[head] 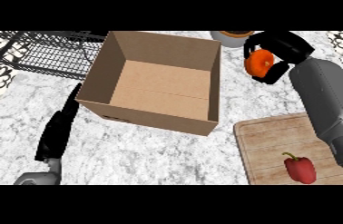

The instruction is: Pick the squash from the cutting board and place it in the cardboard box

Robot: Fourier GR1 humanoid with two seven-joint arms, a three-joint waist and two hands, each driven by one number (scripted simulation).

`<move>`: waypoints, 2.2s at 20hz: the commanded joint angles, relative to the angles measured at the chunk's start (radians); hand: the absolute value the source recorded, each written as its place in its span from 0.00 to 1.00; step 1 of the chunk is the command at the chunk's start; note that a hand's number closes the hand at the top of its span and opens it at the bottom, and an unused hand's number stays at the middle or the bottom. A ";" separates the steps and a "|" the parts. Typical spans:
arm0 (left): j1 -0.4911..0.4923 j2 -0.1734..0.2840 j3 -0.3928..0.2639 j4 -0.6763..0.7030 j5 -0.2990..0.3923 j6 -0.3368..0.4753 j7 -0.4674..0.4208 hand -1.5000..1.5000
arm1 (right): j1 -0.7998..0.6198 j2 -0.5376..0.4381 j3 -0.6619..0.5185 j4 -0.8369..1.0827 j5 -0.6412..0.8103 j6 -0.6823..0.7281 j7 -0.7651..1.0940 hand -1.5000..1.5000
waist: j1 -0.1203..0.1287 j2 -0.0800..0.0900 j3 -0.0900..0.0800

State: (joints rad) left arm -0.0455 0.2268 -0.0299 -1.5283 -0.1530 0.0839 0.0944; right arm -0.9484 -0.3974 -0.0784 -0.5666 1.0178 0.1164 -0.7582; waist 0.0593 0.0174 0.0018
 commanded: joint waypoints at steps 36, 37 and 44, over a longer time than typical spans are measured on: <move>0.017 -0.040 -0.001 0.010 -0.031 -0.029 -0.015 0.50 | -0.331 0.397 0.320 0.173 -0.426 0.040 0.339 1.00 | 0.032 -0.004 -0.004; -0.020 -0.024 0.023 0.032 -0.017 -0.040 -0.017 0.50 | -0.359 0.397 0.318 0.190 -0.464 0.072 0.380 1.00 | 0.030 -0.003 -0.004; -0.036 -0.057 -0.012 0.052 -0.056 -0.019 -0.037 0.50 | -0.287 0.397 0.450 0.158 -0.630 0.016 0.401 0.00 | 0.052 0.003 -0.004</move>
State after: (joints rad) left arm -0.0727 0.1862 -0.0271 -1.5100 -0.1925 0.0578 0.0900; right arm -1.2704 -0.0009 0.2940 -0.3912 0.4740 0.1673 -0.3738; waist 0.0954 0.0163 -0.0014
